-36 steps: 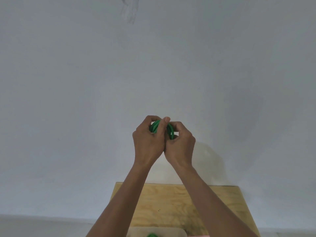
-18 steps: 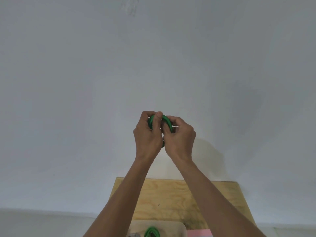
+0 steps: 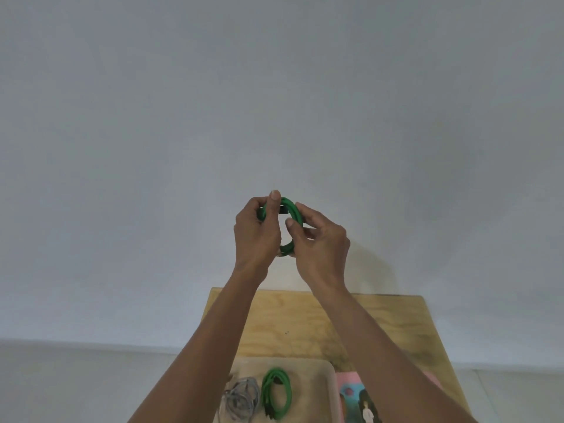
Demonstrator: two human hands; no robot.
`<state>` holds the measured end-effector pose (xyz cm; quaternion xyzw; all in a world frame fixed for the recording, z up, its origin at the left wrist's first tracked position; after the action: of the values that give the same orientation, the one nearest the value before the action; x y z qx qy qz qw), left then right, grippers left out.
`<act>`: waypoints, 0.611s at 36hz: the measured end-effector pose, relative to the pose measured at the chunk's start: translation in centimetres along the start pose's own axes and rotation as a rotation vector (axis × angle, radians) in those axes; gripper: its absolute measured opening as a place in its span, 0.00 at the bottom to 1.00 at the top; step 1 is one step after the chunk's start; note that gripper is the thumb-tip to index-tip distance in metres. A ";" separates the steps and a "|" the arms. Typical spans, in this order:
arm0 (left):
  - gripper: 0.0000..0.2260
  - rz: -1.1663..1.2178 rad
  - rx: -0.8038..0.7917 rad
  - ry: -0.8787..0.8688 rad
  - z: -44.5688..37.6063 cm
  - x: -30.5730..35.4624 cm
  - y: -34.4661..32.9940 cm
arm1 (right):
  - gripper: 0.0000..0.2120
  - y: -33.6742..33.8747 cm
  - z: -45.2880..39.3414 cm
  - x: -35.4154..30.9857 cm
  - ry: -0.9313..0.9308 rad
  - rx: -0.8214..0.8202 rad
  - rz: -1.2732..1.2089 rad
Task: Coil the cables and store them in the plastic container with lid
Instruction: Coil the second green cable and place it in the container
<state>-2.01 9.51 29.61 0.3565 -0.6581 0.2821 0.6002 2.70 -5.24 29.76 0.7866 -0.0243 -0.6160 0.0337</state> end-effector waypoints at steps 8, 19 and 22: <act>0.14 -0.092 -0.106 -0.001 0.4 -3.1 1.4 | 0.14 -0.5 1.9 2.0 -0.020 -0.076 0.108; 0.13 -0.132 -0.236 0.153 2.9 -10.5 3.1 | 0.12 -0.6 6.3 7.9 -0.137 -0.051 0.248; 0.12 -0.129 -0.294 0.194 3.5 -12.7 3.4 | 0.11 -0.2 7.6 9.5 -0.172 -0.021 0.280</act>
<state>-6.49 10.36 16.83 0.2773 -0.6071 0.1768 0.7233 -2.41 -5.94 18.76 0.7195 -0.1300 -0.6706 0.1255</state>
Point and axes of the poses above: each hand's wrist, its own z-axis away from the middle knuckle, its own y-axis out of the back of the hand, x = y × z, the point moved 9 cm from there along -z, towards the middle knuckle, and after that the axes turned 7 degrees about x, right-handed, at the moved point
